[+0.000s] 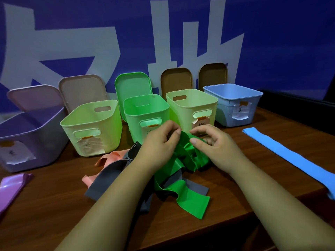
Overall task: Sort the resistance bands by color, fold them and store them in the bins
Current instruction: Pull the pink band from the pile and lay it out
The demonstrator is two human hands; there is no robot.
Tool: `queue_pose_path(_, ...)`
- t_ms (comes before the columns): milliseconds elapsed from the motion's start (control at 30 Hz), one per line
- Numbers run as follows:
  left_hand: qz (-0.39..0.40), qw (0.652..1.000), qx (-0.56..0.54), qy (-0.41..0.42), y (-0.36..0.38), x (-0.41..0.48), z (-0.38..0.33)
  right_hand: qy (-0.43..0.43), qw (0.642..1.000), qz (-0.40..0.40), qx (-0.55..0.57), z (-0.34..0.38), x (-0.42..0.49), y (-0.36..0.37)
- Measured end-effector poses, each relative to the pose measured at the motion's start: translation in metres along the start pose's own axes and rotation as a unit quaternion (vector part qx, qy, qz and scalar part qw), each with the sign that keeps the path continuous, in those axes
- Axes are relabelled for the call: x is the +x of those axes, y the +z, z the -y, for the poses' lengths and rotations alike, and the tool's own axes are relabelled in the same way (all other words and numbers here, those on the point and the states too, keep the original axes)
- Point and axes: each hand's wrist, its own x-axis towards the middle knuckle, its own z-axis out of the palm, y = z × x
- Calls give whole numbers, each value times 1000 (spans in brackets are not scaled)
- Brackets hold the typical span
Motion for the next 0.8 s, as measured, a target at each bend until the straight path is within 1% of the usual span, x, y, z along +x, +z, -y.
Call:
queue_pose_path(200,-31,998,-47,-12,-6,-1,-5,7,1000,8,-7,4,-3,-1)
queue_pose_path(300,-67,995,-70,-15,-8,-1,-7,27,999,31,7,5,-4,-1)
queue_pose_path(400,-89,994,-67,-6,-11,-1,-8,34,998,44,-4,4,-5,-1)
queue_pose_path(633,-132,989,64,26,-14,1,-2,55,998,5,-4,7,-3,1)
queue_pose_path(733,-90,985,147,27,-14,3,3,52,998,-14,-26,5,-1,1)
queue_pose_path(800,-60,976,206,39,-12,2,6,49,998,-19,-32,4,0,1)
